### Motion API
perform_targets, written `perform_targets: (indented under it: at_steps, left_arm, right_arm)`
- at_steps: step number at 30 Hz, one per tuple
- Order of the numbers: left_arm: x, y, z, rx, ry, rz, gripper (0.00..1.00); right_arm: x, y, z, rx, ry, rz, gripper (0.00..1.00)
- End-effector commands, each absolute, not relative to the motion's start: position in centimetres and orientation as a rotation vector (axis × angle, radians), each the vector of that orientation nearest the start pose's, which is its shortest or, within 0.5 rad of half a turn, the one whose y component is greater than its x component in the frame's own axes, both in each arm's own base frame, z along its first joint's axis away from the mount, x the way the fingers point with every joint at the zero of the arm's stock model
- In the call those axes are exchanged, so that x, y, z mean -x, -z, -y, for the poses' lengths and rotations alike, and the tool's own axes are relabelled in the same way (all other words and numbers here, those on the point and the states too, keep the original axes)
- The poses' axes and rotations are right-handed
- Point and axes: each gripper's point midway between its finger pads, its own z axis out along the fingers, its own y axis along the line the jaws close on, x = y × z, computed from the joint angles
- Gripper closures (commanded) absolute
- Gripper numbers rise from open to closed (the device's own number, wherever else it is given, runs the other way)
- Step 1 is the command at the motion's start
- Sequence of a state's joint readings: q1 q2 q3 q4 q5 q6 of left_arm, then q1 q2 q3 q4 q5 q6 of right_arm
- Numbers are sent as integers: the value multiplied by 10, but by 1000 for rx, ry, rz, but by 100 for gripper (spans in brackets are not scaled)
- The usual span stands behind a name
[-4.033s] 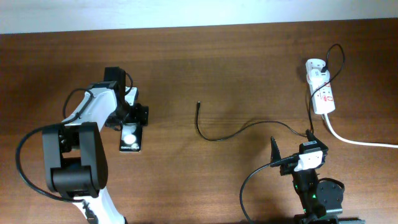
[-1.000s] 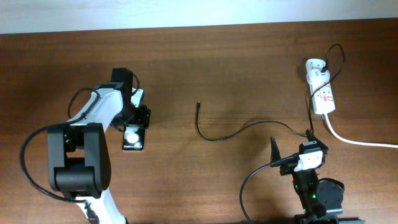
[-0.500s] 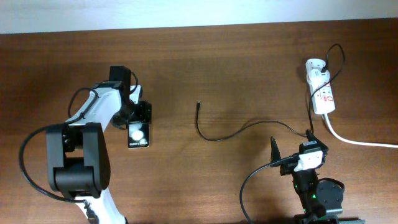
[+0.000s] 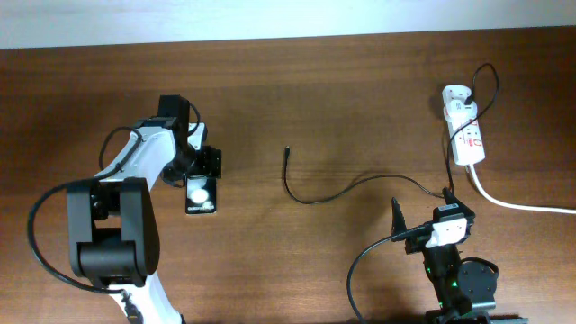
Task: Plug charger to phone and switch on socket
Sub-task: 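Close the left gripper on the phone and grip it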
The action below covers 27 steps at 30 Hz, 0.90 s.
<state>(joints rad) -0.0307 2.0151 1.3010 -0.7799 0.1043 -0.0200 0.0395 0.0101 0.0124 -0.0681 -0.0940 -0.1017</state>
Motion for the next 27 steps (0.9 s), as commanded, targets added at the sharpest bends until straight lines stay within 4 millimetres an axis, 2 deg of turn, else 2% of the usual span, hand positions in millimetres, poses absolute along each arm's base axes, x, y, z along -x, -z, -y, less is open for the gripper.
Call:
perform_targets:
  at_steps: [1, 18, 22, 27]
  left_arm:
    - [-328, 64, 54, -33, 381, -3247, 12]
    - [-326, 64, 54, -67, 383, -3255, 11]
    - [-321, 64, 48, -88, 331, -3276, 12]
    - [-317, 64, 41, -171, 270, -3297, 8]
  right_arm:
    - [-244, -158, -27, 188, -37, -1629, 1]
    - [-244, -158, -27, 188, -37, -1629, 1]
    - [-244, -158, -27, 188, -37, -1629, 1]
    - [-244, -158, -27, 188, -37, -1629, 1]
